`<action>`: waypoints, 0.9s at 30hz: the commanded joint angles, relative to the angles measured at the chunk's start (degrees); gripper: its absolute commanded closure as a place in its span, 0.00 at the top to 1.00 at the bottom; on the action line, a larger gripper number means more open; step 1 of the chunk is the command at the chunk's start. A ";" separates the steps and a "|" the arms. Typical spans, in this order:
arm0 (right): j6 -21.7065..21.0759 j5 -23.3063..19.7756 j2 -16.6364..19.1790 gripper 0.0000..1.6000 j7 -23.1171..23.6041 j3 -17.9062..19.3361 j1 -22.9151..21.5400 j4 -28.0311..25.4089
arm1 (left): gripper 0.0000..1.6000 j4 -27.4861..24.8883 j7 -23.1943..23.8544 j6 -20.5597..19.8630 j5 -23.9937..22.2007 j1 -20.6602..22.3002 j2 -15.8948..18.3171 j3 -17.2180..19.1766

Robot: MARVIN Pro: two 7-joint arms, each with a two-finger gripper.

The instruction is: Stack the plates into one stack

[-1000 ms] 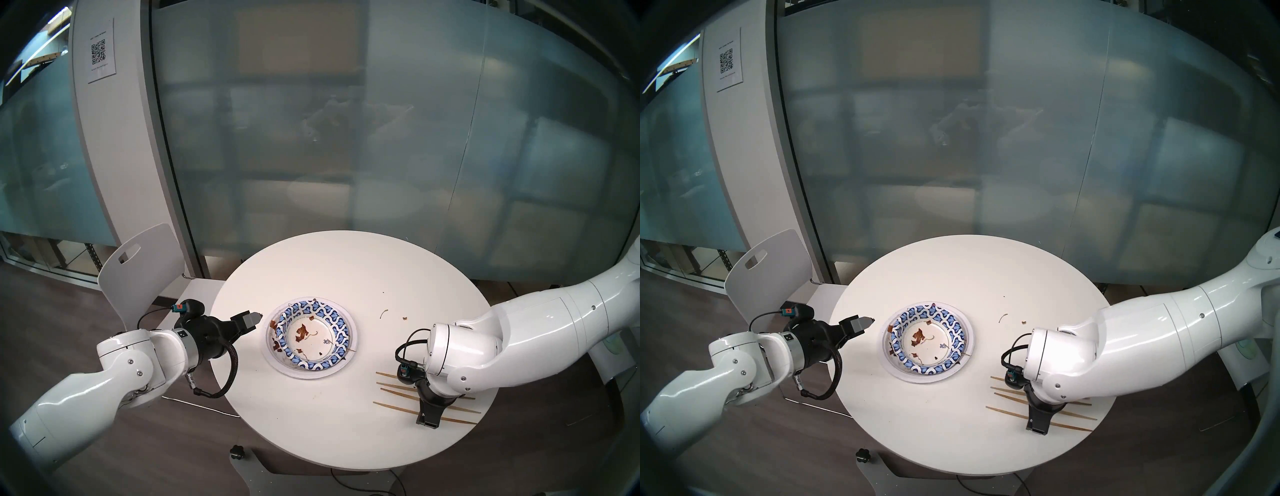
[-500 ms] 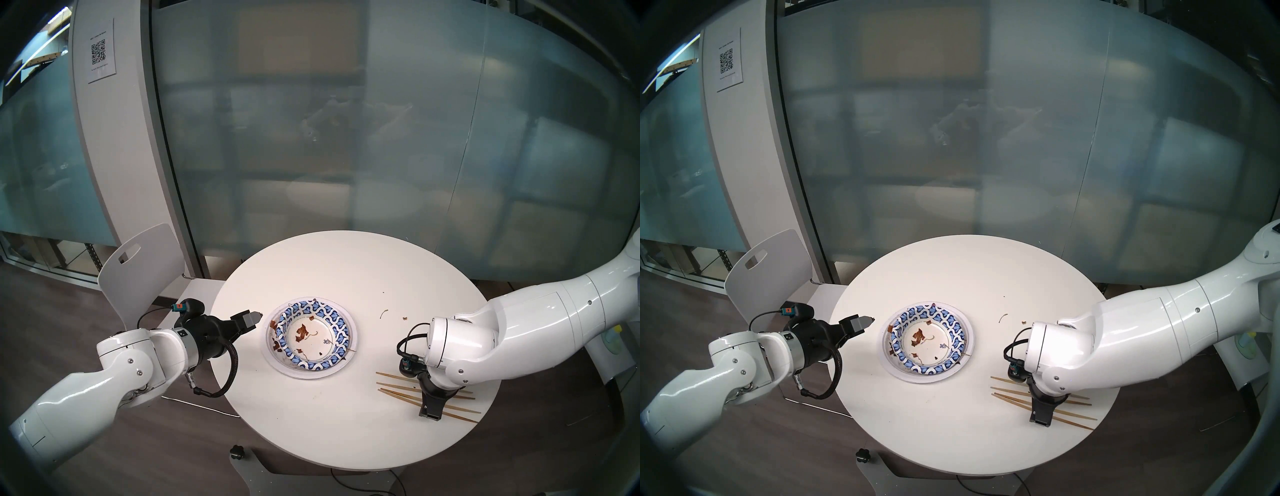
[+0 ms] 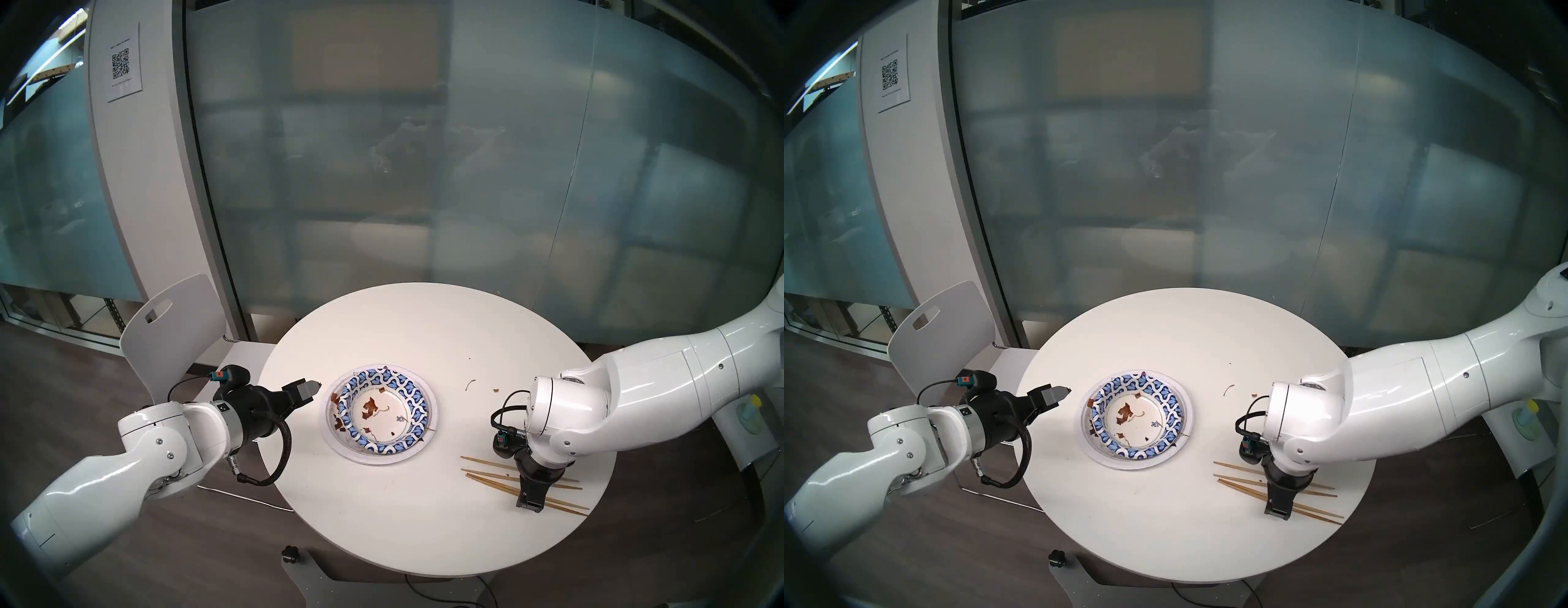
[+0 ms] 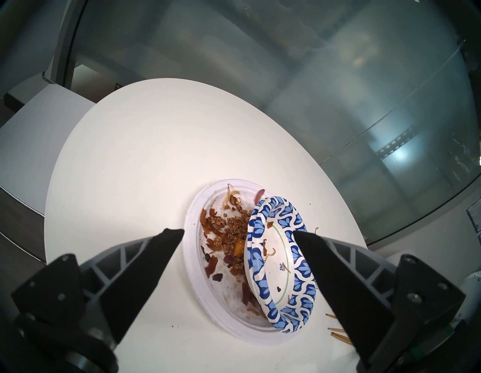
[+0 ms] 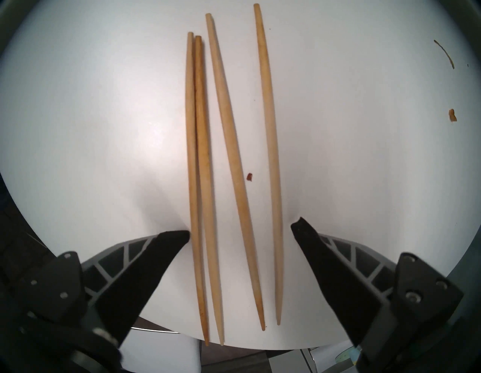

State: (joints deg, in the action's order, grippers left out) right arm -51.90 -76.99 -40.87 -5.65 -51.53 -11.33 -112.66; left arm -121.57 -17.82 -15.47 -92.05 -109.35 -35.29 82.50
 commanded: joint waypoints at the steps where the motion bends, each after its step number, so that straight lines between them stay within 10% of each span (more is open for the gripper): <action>1: 1.69 1.52 0.06 1.00 3.49 -0.78 -0.04 0.70 | 1.00 -0.88 0.18 0.46 -0.29 -0.31 0.21 1.10; 6: 1.98 1.96 -0.13 0.94 4.36 -1.00 0.11 1.12 | 1.00 -0.88 0.27 0.56 -0.40 -0.48 0.31 1.24; 11: 1.34 1.90 -1.04 0.61 4.40 -1.13 0.82 2.00 | 1.00 -0.59 0.46 0.69 -0.49 -0.62 0.41 1.35; 27: 2.49 2.33 -2.16 0.46 5.26 -0.87 2.35 4.09 | 1.00 0.11 0.77 0.74 -0.84 -0.28 0.51 1.28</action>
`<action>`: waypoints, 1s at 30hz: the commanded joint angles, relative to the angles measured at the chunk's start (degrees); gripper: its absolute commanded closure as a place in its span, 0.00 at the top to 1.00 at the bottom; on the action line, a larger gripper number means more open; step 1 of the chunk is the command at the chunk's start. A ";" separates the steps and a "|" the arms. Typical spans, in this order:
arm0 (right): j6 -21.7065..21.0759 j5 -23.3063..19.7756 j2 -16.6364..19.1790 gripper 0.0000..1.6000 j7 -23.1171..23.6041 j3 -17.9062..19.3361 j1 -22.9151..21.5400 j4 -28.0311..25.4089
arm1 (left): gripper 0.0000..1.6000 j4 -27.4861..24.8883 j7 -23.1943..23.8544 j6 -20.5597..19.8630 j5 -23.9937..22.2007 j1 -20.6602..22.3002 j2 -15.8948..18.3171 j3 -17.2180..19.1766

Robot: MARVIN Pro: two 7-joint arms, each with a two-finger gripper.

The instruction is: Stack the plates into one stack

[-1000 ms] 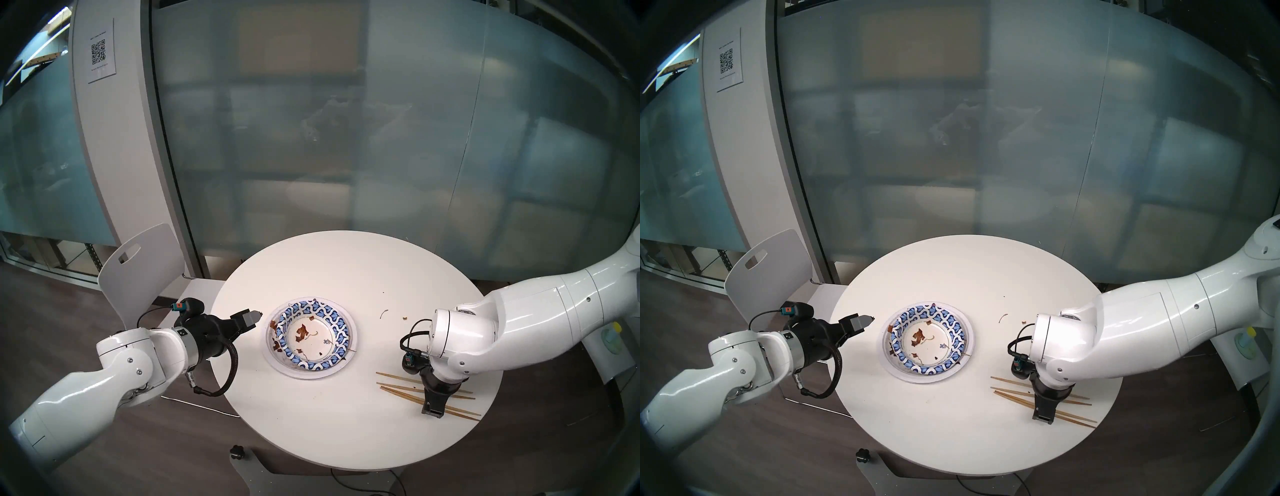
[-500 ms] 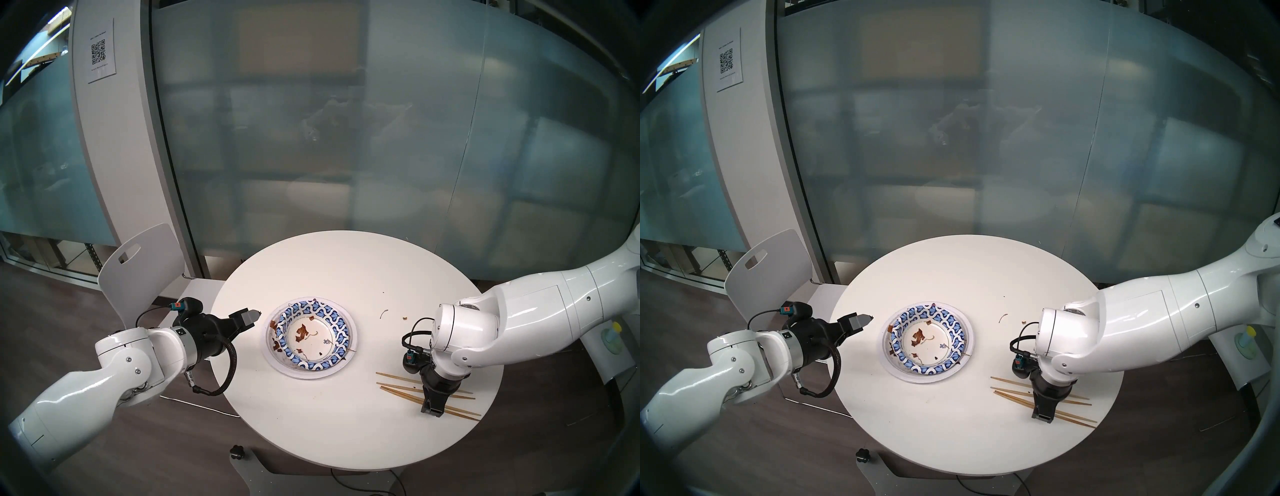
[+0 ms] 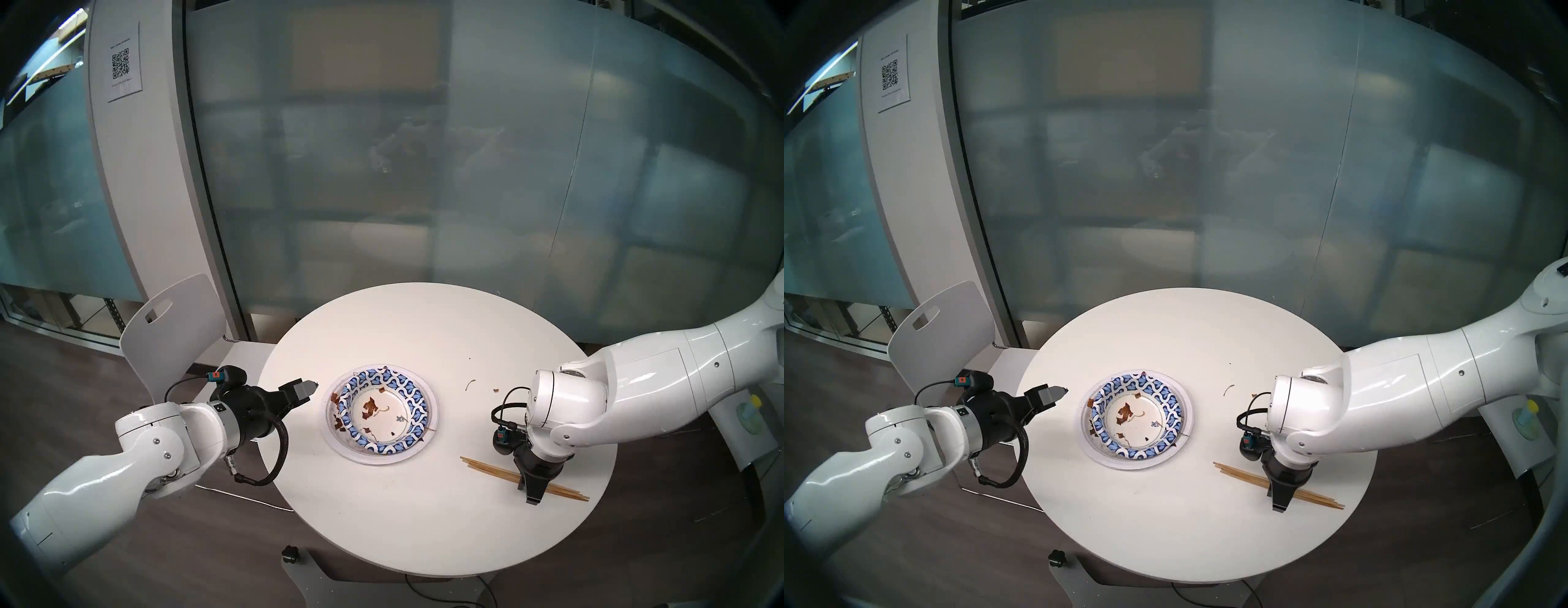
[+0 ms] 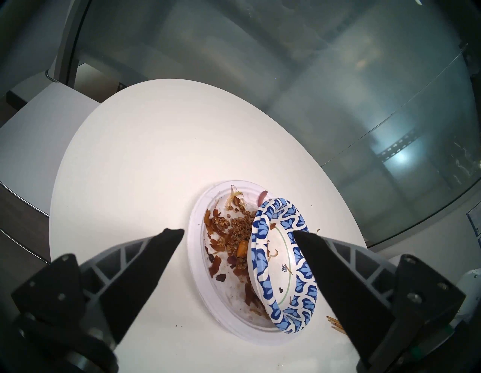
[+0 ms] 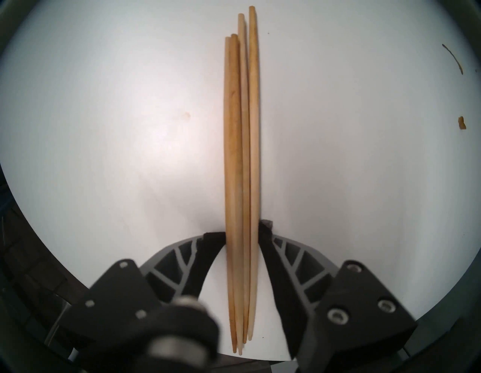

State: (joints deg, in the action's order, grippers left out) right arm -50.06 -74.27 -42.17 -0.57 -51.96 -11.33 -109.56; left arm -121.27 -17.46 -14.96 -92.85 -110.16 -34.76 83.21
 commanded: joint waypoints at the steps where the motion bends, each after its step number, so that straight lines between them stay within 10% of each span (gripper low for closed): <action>1: 0.72 -0.38 -1.02 0.45 0.26 -0.38 2.45 1.17 | 1.00 -0.16 0.40 0.23 -0.05 0.58 -0.01 0.54; 17: 1.41 -0.90 -2.31 0.29 0.62 0.29 3.37 2.49 | 1.00 -0.25 0.26 0.19 -0.45 1.03 0.10 0.33; 22: 1.35 -1.10 -2.60 0.00 0.92 0.59 3.28 2.82 | 1.00 -0.24 0.22 0.18 -0.58 1.09 0.15 0.30; 30: 2.21 -1.38 -1.93 0.00 2.63 1.06 2.82 3.02 | 1.00 -0.09 0.46 0.17 -0.80 1.02 0.23 0.31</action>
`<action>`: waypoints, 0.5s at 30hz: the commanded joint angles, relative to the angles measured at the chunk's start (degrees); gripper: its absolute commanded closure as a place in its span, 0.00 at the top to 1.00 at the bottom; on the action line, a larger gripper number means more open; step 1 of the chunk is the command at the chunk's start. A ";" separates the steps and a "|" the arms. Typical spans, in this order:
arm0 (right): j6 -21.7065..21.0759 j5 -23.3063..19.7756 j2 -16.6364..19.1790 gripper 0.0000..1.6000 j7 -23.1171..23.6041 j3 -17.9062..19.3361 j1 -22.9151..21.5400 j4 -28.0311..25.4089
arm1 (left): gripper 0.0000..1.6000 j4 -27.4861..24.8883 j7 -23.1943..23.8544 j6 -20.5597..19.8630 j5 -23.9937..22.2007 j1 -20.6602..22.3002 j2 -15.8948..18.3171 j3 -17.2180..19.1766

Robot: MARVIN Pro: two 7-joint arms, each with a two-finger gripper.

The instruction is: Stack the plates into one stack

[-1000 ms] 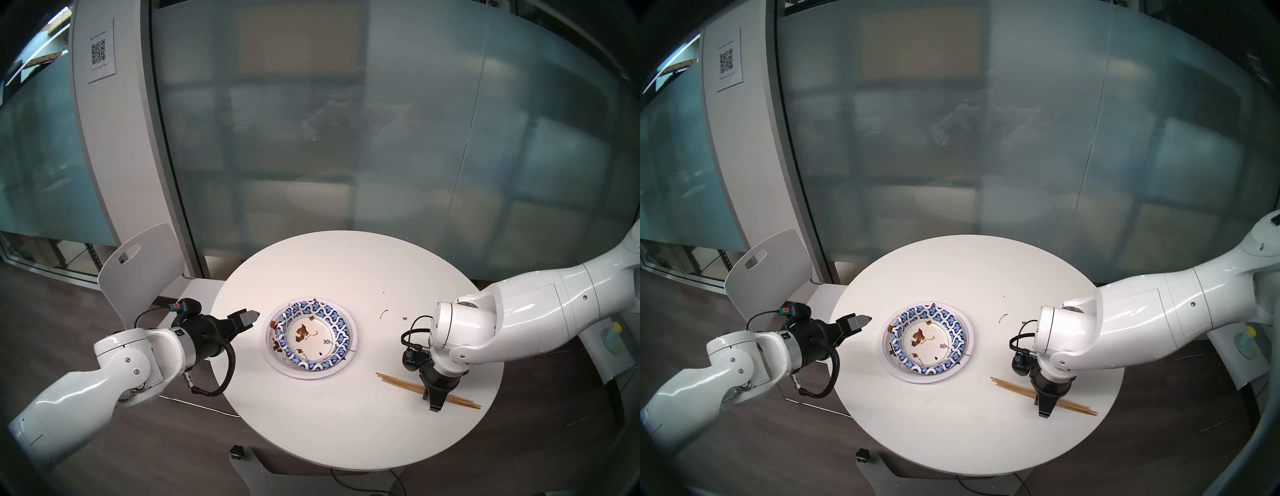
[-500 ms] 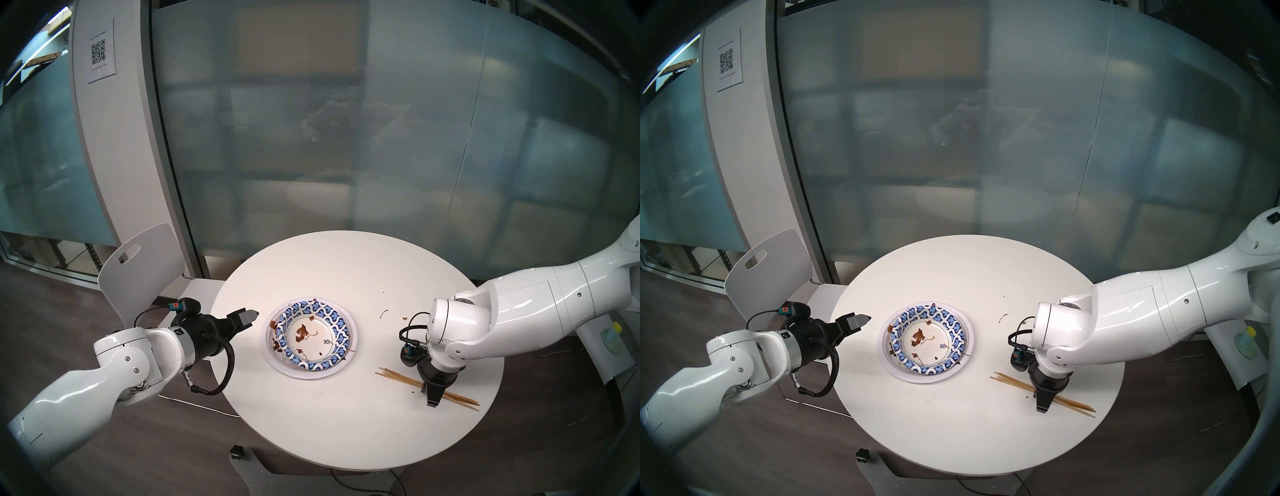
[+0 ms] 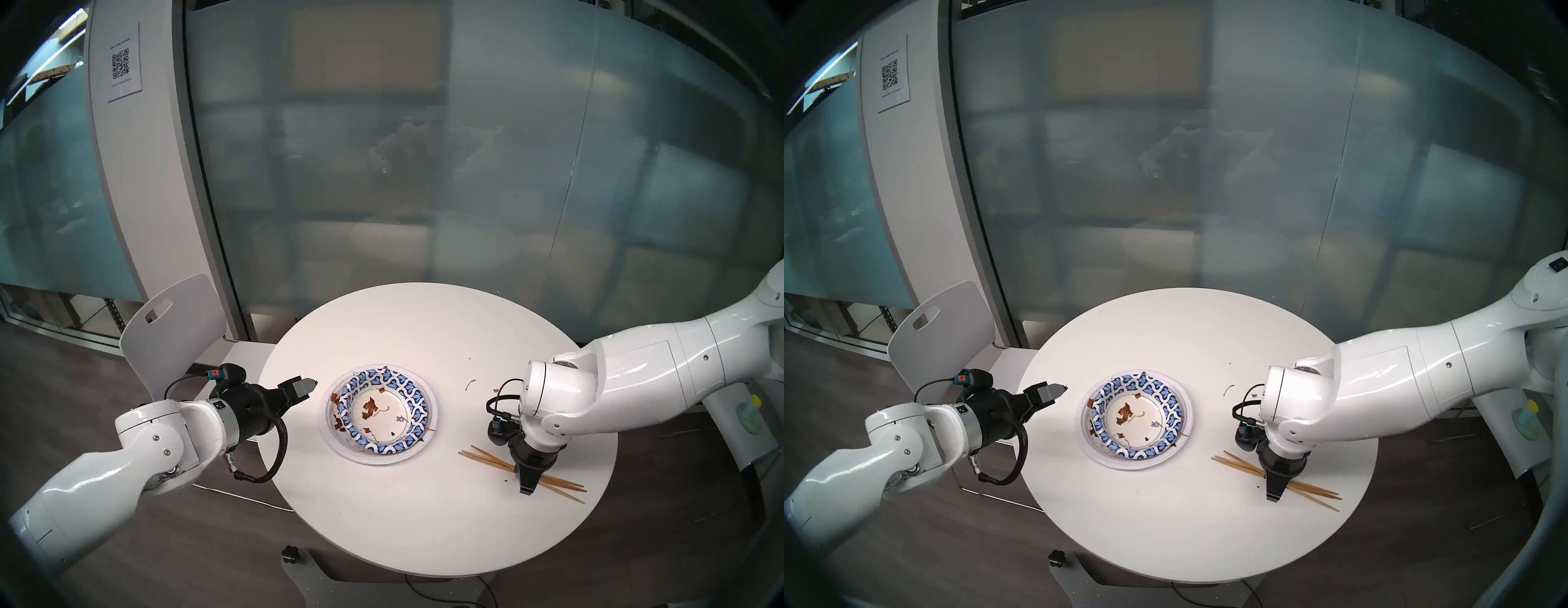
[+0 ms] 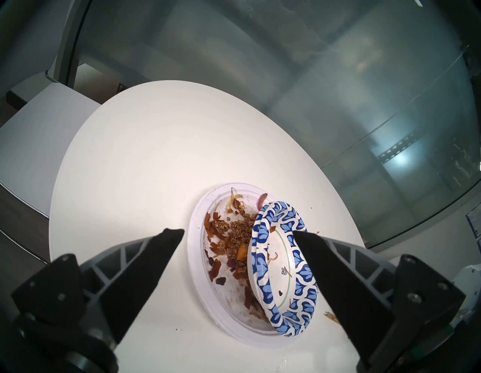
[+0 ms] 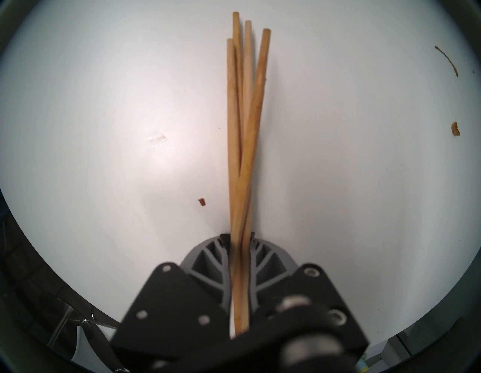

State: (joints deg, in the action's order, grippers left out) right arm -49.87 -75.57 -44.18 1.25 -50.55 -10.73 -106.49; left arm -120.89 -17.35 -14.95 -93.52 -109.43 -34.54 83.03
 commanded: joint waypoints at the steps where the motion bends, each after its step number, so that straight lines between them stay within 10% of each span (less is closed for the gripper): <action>1: 2.23 -0.22 0.33 0.00 0.99 -0.21 2.13 -0.12 | 1.00 -0.44 0.40 0.15 -0.15 0.28 0.04 0.50; 15: 2.94 -3.77 3.90 0.00 5.88 2.40 -0.93 -0.60 | 1.00 -0.37 0.92 0.07 -0.23 0.15 0.29 0.13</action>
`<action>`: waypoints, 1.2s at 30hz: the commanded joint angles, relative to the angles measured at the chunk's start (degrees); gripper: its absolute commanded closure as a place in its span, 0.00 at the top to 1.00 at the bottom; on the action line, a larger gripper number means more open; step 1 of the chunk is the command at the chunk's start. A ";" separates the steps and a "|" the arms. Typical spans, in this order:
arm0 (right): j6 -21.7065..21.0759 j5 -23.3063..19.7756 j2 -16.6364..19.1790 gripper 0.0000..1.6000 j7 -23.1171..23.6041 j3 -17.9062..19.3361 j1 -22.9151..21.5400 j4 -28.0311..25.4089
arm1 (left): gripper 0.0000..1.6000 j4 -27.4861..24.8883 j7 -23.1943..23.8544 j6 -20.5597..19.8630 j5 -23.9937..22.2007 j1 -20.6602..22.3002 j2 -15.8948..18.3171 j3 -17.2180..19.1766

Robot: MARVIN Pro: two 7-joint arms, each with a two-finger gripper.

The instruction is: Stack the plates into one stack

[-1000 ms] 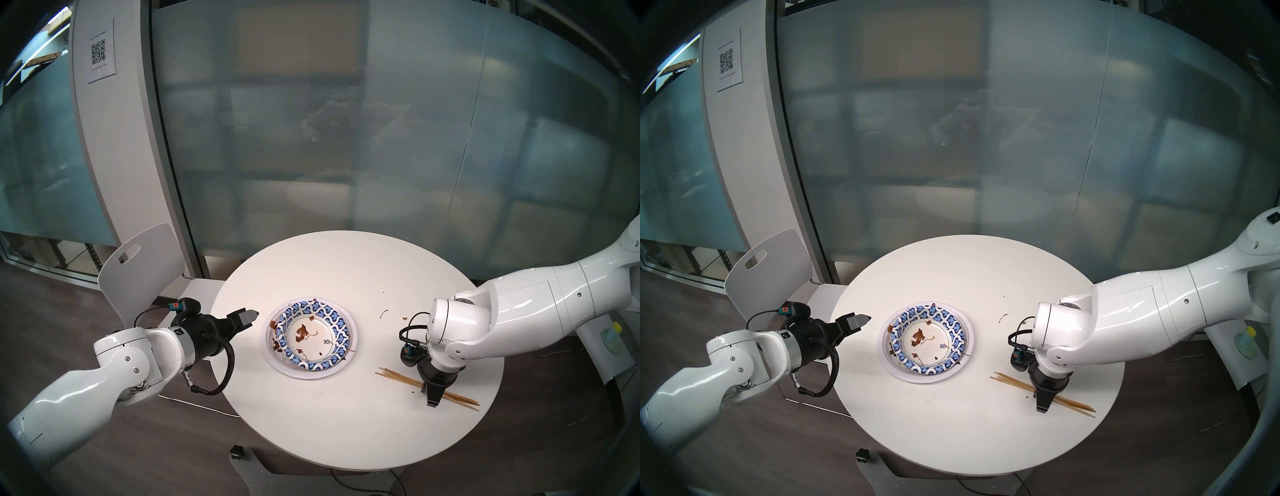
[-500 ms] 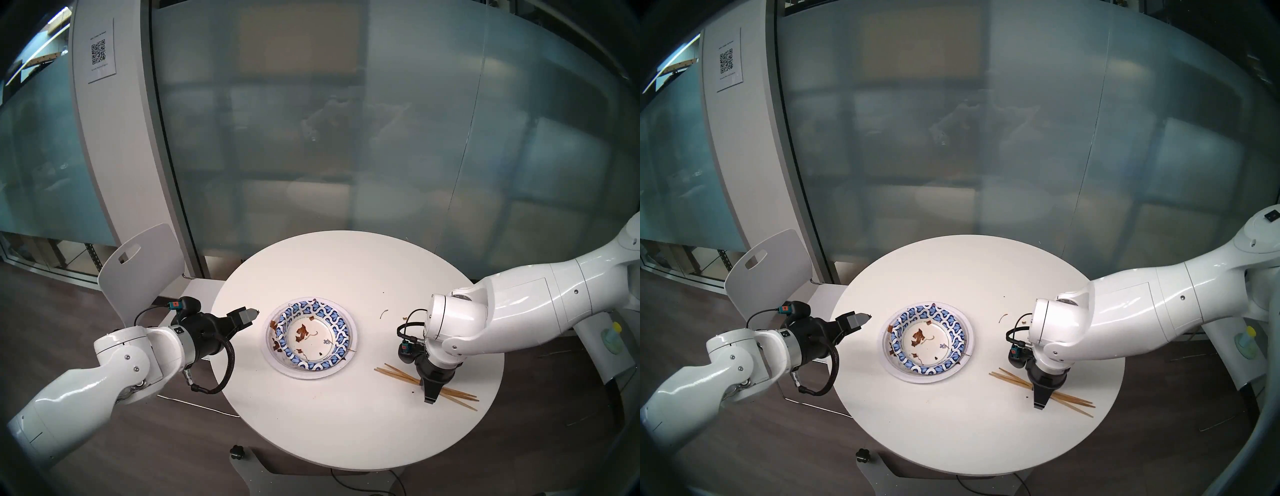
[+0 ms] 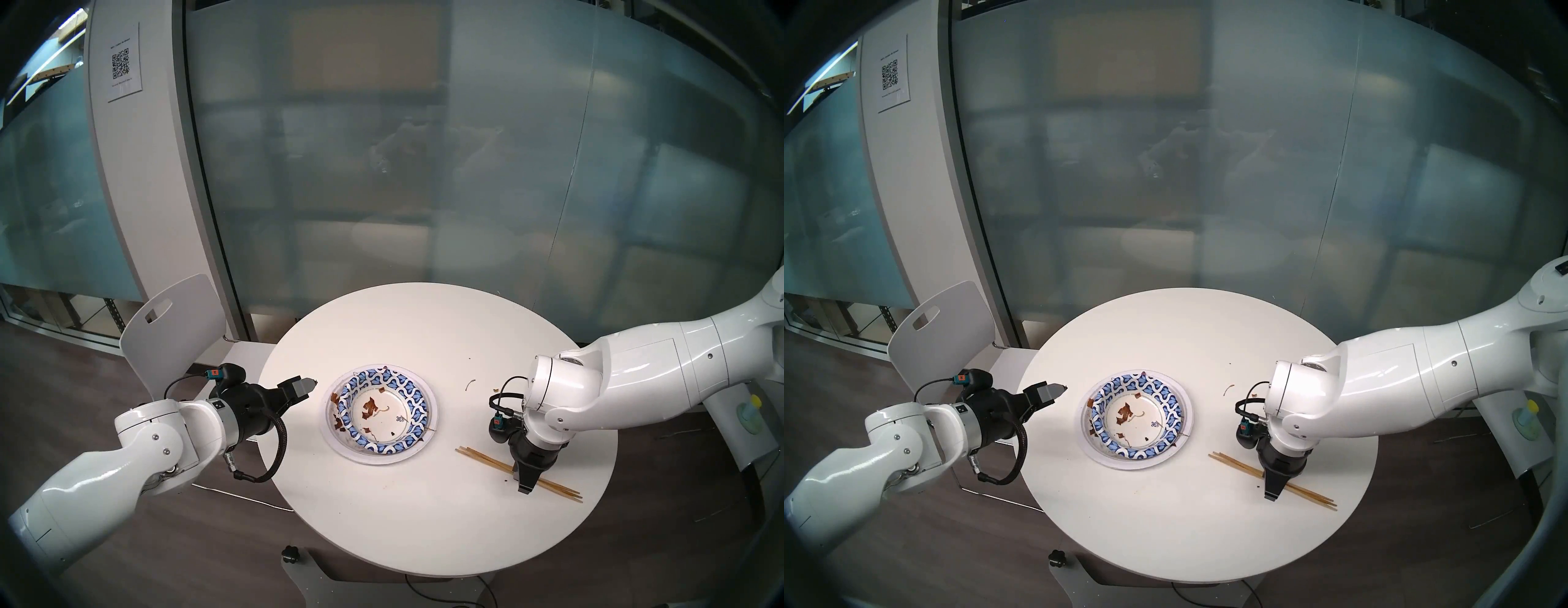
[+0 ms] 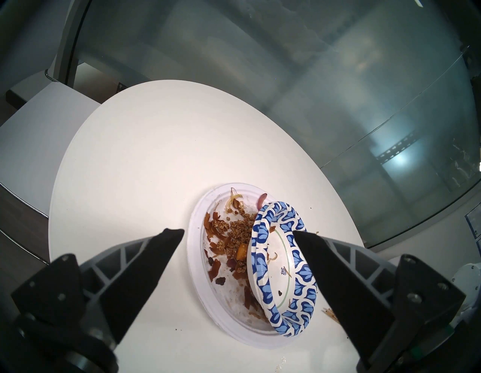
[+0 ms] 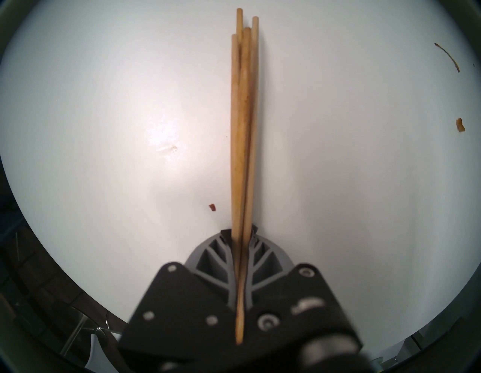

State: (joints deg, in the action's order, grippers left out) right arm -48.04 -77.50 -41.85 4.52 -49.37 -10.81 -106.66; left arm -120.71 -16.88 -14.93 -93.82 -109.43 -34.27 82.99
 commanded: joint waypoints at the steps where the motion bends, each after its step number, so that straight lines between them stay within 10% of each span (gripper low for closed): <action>1: 1.01 -1.85 1.60 0.00 2.55 1.30 -1.01 -0.41 | 1.00 -0.54 0.46 0.07 0.07 0.17 0.02 0.13; 36: 1.12 -5.09 -0.80 0.00 3.03 9.23 -4.30 3.91 | 1.00 -0.47 0.28 0.24 -0.96 1.08 -0.29 -0.85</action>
State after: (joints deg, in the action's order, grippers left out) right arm -47.33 -82.09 -40.16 6.42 -42.47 -13.96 -104.38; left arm -120.63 -16.71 -14.92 -94.43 -108.88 -34.20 81.84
